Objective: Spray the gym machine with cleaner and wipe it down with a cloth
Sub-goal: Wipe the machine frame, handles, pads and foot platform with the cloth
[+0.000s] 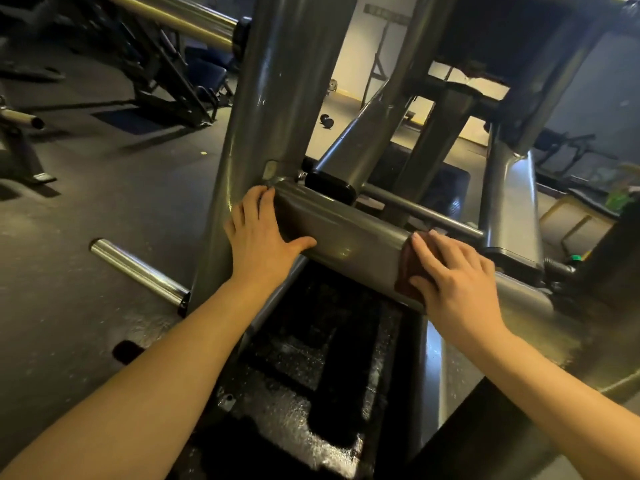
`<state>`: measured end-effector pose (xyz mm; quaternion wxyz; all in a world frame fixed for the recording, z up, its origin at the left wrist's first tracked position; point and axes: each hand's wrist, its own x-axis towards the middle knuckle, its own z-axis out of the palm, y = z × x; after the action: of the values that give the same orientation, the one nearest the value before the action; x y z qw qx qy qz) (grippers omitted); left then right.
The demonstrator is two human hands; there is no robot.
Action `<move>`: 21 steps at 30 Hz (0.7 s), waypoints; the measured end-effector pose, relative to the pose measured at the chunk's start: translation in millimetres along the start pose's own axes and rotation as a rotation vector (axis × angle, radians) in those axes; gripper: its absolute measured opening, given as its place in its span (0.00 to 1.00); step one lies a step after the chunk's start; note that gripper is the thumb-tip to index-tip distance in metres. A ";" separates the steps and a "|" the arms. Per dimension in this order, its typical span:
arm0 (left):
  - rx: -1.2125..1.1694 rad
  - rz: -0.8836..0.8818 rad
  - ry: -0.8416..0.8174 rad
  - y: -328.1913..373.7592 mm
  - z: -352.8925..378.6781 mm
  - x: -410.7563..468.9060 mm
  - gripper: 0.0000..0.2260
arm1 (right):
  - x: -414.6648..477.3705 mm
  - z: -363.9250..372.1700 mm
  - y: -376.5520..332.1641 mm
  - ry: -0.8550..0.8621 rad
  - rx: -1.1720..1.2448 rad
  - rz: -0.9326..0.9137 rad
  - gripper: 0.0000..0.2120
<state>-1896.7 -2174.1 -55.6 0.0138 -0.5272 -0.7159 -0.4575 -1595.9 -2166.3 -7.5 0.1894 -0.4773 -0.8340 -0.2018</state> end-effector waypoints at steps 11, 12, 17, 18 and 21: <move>-0.004 0.028 0.044 -19.1 -2.2 8.9 0.39 | 149.3 2.2 -133.3 -0.347 0.201 -0.021 0.24; -0.014 0.029 0.048 -18.4 -1.9 8.9 0.39 | 160.5 4.4 -143.8 -0.365 0.233 -0.015 0.21; -0.034 0.013 0.054 -15.5 -3.4 7.0 0.40 | 172.7 16.3 -156.3 -0.308 0.258 0.004 0.18; -0.028 0.019 0.055 -14.7 -4.1 5.3 0.39 | 167.5 16.1 -153.3 -0.287 0.243 -0.018 0.21; -0.004 0.052 0.059 -8.6 -4.0 -1.7 0.35 | 141.5 16.7 -138.5 -0.196 0.222 -0.060 0.26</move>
<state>-1904.5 -2178.3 -59.6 0.0456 -0.5319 -0.7005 -0.4736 -1785.7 -2119.9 28.7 0.1526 -0.4456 -0.8796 -0.0663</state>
